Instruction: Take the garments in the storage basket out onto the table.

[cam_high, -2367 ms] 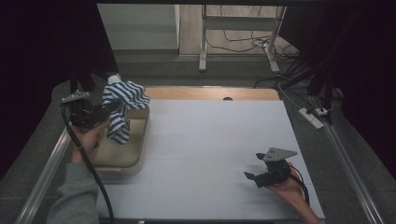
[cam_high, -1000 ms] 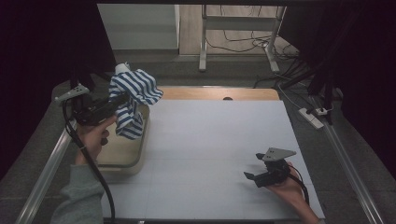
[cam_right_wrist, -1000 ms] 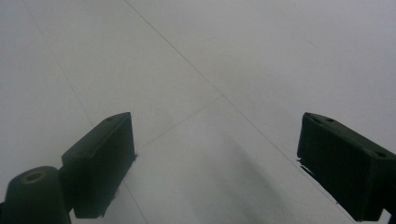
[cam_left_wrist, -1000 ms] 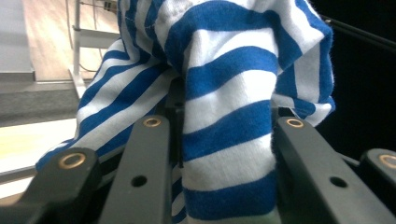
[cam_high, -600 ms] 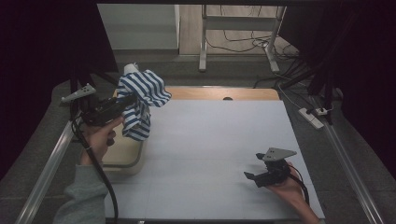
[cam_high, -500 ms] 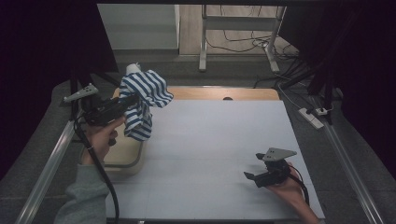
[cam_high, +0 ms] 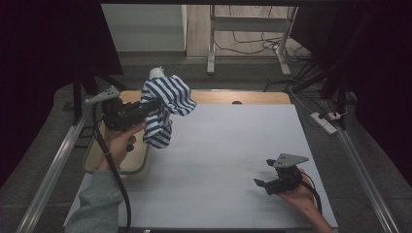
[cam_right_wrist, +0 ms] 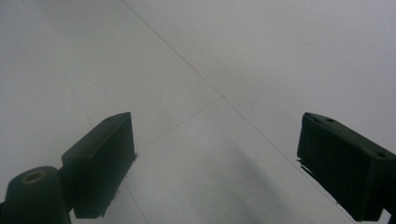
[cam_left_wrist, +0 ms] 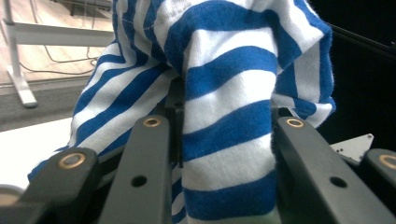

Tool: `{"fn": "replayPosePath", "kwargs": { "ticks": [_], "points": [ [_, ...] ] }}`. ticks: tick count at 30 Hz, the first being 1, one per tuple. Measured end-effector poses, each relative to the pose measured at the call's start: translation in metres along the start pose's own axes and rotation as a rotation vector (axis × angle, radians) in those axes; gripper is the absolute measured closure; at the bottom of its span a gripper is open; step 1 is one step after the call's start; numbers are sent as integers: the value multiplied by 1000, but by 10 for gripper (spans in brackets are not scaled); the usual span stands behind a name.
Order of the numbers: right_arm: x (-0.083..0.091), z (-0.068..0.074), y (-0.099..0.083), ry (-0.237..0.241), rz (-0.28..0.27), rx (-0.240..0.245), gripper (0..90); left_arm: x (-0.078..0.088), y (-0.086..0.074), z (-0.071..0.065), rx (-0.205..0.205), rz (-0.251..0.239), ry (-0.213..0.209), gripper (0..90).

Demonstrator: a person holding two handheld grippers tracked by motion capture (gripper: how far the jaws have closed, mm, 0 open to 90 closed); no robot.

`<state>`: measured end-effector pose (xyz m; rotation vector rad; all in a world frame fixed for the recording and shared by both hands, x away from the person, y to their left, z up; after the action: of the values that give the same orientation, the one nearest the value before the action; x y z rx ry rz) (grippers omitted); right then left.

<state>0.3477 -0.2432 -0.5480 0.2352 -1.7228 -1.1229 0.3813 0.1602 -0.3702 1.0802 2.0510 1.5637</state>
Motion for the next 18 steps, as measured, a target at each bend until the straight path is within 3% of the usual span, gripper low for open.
{"fn": "replayPosePath", "kwargs": {
  "ticks": [18],
  "points": [
    [0,0,0,0,3,5,107,-48,-11,-30,-25,67,-71,682]
  ]
}}
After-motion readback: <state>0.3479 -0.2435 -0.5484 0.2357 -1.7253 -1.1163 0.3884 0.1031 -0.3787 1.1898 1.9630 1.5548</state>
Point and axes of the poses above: each handheld gripper's, and its own axes: x roughly backward along the jaws, y roughly out of its top, z roughly to its left, the point moved 7 cm from there along -x, roughly forward along the jaws, and after that the axes turned 1 degree about -z, right-handed, at the moved point
